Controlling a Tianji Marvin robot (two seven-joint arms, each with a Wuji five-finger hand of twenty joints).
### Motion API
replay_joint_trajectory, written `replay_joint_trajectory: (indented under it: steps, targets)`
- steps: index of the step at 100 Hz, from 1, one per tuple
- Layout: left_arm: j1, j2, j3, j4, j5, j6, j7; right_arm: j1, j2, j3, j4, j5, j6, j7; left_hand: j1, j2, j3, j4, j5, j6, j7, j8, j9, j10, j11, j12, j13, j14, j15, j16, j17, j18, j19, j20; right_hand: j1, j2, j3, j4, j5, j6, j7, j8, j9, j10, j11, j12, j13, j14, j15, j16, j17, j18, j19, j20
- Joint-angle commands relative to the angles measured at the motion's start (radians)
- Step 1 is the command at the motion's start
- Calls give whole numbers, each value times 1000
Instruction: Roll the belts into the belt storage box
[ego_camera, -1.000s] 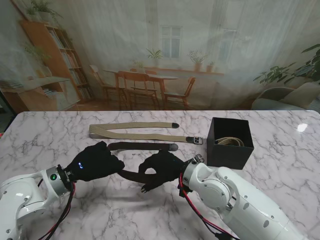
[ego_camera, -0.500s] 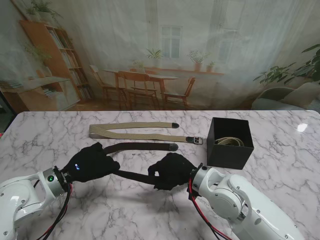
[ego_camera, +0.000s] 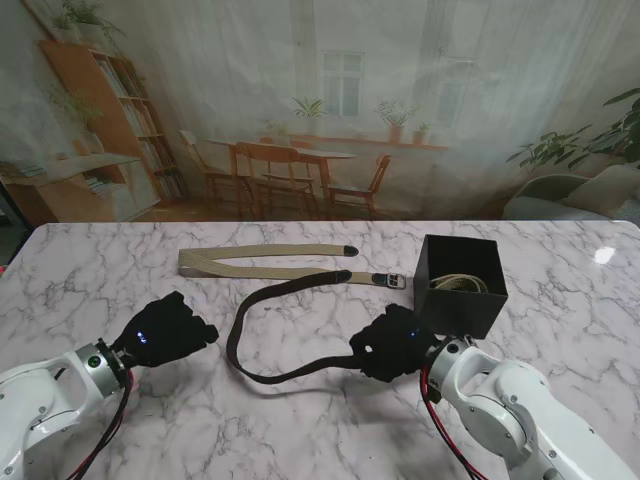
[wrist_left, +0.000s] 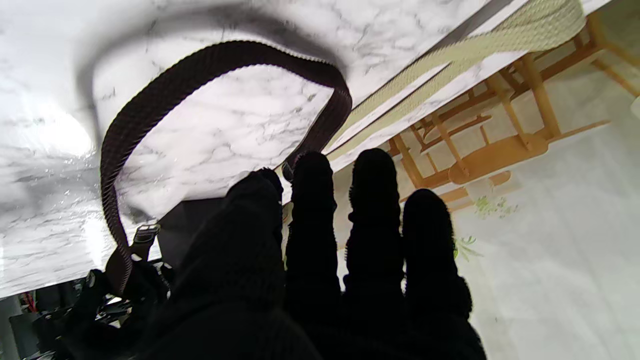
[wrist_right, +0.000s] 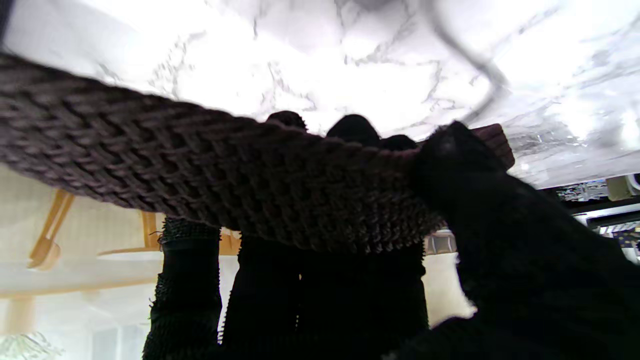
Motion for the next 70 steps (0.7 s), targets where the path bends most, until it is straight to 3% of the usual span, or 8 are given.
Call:
replay_joint_trajectory:
  steps: [1, 6, 12, 25, 28, 47, 61, 70]
  targets:
    - [1, 4, 13, 27, 6, 17, -19, -21, 6, 1, 8, -17, 9, -11, 15, 14, 3, 8, 3, 22, -43, -27, -7, 15, -4, -8, -13, 5, -28, -5, -22, 30, 5, 4, 10, 34, 33, 1, 27, -87, 39, 23, 51, -22, 13, -3, 30, -33, 21, -11, 0, -15, 19, 17]
    - [-4, 5, 20, 34, 8, 23, -22, -25, 6, 0, 12, -23, 8, -16, -28, 40, -37, 7, -7, 29, -96, -32, -68, 24, -2, -76, -42, 10, -86, -38, -50, 38, -29, -5, 10, 35, 33, 1, 28, -88, 37, 23, 51, -23, 9, -6, 28, -33, 20, -11, -1, -14, 20, 17]
    - [-15, 3, 30, 43, -2, 21, -34, -25, 7, -4, 17, -32, 7, -20, -86, 64, -78, 3, -21, 36, -178, -28, -157, 39, -10, -276, -99, 23, -173, -97, -94, 52, -90, -21, 10, 36, 32, 1, 27, -92, 35, 23, 51, -27, 4, -8, 26, -33, 19, -12, -1, -12, 20, 17]
    - [-52, -4, 66, 64, -74, -12, -118, -19, 8, -16, 31, -35, 15, -26, -279, 186, -113, -6, -50, 39, -364, -56, -325, 37, -159, -420, -233, 29, -342, -228, -190, 63, -252, -79, 10, 36, 33, 2, 26, -94, 33, 24, 51, -28, -3, -11, 21, -33, 16, -14, -4, -13, 19, 17]
    - [-59, -5, 73, 66, -91, -20, -152, -18, 7, -18, 33, -34, 18, -27, -322, 201, -117, -6, -65, 38, -401, -84, -366, 62, -187, -446, -255, 21, -368, -255, -203, 63, -282, -90, 11, 37, 33, 2, 26, -94, 33, 24, 51, -27, -5, -12, 20, -32, 15, -14, -4, -12, 18, 17]
    - [-106, -9, 123, 78, -205, -25, -385, -23, 7, -16, 32, -33, 26, -26, -588, 96, -123, -13, -289, 45, -662, -227, -700, 120, -349, -613, -478, 56, -526, -428, -292, 103, -568, -233, 15, 39, 31, 2, 24, -95, 32, 26, 51, -27, -12, -14, 15, -34, 10, -16, -8, -11, 15, 16]
    - [-166, -2, 189, 122, -225, -7, -457, -26, 6, -12, 30, -30, 24, -28, -599, -15, -112, -8, -374, 49, -732, -282, -785, 143, -381, -662, -511, 63, -530, -462, -287, 65, -613, -263, 15, 42, 31, 3, 23, -95, 31, 27, 51, -28, -17, -15, 12, -36, 7, -18, -9, -10, 13, 15]
    - [-217, 3, 241, 164, -218, 3, -462, -26, 6, -12, 31, -27, 25, -30, -496, -37, -92, -2, -343, 28, -720, -298, -742, 117, -334, -654, -485, 40, -503, -461, -277, 35, -588, -252, 15, 43, 30, 2, 21, -94, 30, 27, 52, -26, -18, -15, 11, -38, 5, -19, -9, -11, 13, 15]
